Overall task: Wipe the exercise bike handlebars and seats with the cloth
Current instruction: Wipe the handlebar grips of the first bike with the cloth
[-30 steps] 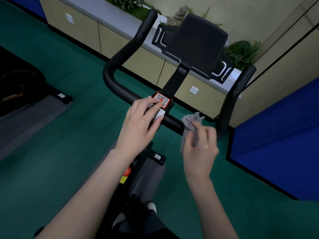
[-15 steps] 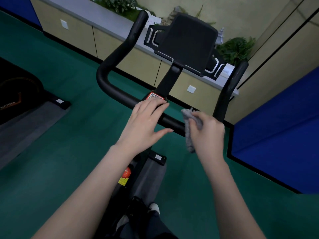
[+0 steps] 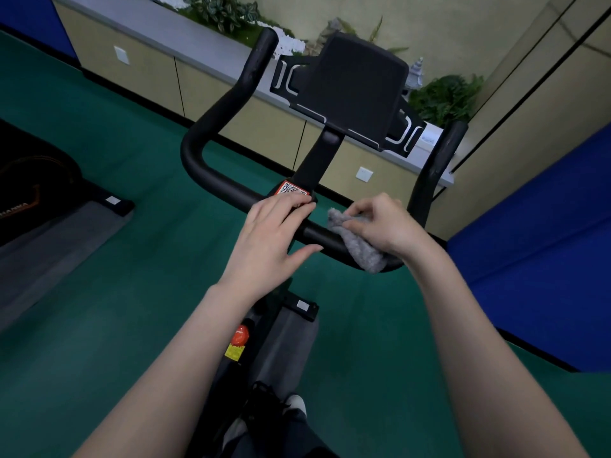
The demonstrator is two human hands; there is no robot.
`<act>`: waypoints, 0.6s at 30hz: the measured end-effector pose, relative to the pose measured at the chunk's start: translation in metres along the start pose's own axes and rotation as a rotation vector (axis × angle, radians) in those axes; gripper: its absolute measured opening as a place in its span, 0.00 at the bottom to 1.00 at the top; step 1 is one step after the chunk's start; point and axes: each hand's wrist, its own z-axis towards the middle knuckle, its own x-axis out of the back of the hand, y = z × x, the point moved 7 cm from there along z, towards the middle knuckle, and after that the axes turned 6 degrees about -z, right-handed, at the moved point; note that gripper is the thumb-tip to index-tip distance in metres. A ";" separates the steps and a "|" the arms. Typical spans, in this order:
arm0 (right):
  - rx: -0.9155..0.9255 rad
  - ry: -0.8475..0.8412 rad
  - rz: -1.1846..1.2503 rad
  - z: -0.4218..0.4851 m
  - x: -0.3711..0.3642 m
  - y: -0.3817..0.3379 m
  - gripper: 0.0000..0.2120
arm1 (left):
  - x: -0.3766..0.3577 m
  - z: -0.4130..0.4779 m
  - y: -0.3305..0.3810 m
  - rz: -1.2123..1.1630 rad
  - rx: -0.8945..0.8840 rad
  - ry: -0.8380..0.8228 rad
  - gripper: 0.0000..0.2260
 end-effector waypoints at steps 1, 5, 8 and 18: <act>0.004 0.043 0.013 -0.002 -0.001 0.000 0.02 | 0.000 0.000 0.000 0.002 0.003 0.005 0.26; 0.109 0.263 0.001 -0.013 -0.007 -0.018 0.06 | -0.001 0.001 -0.002 0.000 0.017 0.000 0.25; 0.164 0.416 -0.047 -0.036 -0.002 -0.009 0.08 | -0.001 0.001 -0.002 0.002 0.023 -0.011 0.26; -0.031 0.639 0.558 -0.128 -0.063 0.021 0.16 | 0.003 0.002 -0.004 -0.085 0.051 -0.030 0.17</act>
